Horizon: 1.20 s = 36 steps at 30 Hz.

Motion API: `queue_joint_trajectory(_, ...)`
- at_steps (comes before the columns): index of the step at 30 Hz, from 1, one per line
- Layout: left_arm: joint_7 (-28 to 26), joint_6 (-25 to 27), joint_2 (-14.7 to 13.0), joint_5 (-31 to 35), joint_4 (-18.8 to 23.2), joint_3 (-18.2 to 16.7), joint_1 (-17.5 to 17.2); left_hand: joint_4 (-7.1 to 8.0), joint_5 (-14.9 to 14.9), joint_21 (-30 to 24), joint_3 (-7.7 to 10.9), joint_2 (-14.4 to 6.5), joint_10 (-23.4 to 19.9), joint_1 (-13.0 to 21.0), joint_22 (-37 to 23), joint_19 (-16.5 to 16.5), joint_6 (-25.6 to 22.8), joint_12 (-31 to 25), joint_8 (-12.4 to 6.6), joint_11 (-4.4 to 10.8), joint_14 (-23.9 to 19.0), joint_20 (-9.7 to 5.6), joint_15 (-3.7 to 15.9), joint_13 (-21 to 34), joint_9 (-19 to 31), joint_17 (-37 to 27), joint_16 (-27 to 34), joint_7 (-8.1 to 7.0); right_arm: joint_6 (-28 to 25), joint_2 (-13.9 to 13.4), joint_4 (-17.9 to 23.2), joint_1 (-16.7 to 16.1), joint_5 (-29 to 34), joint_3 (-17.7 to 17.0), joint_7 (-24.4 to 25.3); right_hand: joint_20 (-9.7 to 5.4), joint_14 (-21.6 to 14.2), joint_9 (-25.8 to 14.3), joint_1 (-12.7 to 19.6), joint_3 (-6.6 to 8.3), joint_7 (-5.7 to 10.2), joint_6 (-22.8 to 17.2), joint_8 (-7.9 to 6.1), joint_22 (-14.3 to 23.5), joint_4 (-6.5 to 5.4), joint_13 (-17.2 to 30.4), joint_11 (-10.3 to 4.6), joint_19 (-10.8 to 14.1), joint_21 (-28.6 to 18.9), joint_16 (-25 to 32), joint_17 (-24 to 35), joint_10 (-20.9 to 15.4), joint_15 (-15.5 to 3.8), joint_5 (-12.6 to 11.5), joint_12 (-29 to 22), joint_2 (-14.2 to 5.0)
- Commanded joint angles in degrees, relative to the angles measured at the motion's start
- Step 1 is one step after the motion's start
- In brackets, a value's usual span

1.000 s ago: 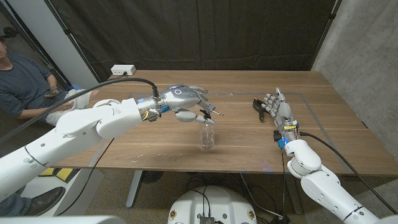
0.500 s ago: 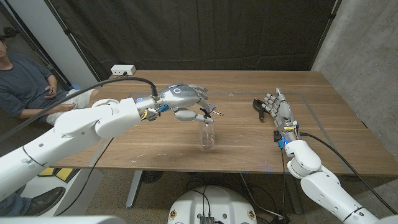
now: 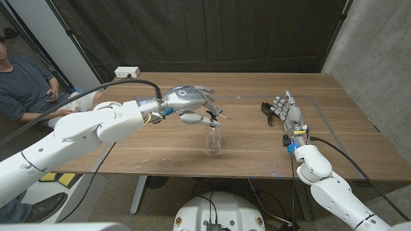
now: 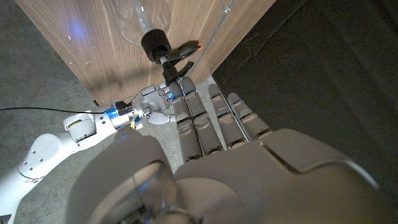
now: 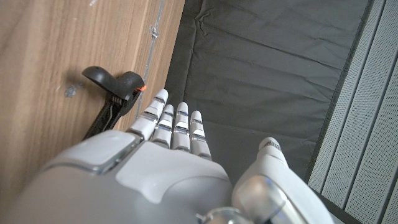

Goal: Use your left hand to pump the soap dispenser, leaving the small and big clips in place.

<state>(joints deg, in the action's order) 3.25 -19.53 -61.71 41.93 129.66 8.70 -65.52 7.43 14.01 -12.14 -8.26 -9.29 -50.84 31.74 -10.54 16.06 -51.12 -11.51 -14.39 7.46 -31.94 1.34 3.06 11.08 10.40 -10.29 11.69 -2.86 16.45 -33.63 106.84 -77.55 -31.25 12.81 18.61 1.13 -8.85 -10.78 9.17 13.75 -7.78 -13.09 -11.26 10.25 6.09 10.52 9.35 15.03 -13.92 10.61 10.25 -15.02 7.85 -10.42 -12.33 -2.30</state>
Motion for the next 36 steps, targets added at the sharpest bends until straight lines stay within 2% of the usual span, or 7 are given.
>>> queue_joint_trajectory(1,0.3,-0.8,1.0,-0.1,-0.9,1.3,2.2,-0.01,-0.1,-0.2,0.23,0.2,0.1,0.3,-0.1,0.4,-0.2,0.0,0.18,0.51,-0.5,-0.16,2.51,0.1,0.2,-0.1,0.0,-0.52,-0.4,-0.5,0.8,-0.4,-0.1,-0.3,-0.1,-0.03,-0.5,-0.2,0.0,0.08,0.08,-0.3,-0.07,0.3,0.16,0.2,0.28,0.2,0.0,0.1,0.2,-0.5,-0.10,0.0,-0.5,-0.33)
queue_joint_trajectory(12,0.5,-1.2,1.5,-0.8,-1.4,2.3,3.5,0.05,-0.1,-0.2,0.24,0.3,-0.2,0.3,-0.1,0.4,-0.3,0.0,0.34,0.79,-0.6,-0.09,2.51,0.1,0.2,-0.1,0.0,-0.81,-0.1,-0.5,1.3,-0.6,0.2,-0.7,0.0,-0.06,-0.5,-0.2,0.0,0.05,0.06,-0.3,-0.05,0.3,0.19,0.2,0.25,0.2,0.1,0.0,0.2,-0.5,-0.04,0.0,-0.4,-0.30)
queue_joint_trajectory(36,-0.1,0.8,1.8,-0.4,0.4,0.6,0.6,0.14,-0.1,-0.2,0.29,0.3,-0.1,0.3,-0.1,0.5,-0.4,0.1,0.66,0.62,-0.7,-0.08,2.38,0.1,0.2,-0.1,-0.1,-0.50,0.5,-0.2,-0.5,1.2,-0.6,-0.2,-1.9,-0.03,-0.6,-0.2,0.1,0.06,0.18,-0.5,-0.10,0.3,0.23,0.2,0.27,0.3,0.3,0.0,0.3,-0.7,-0.07,0.0,-0.4,-0.37)
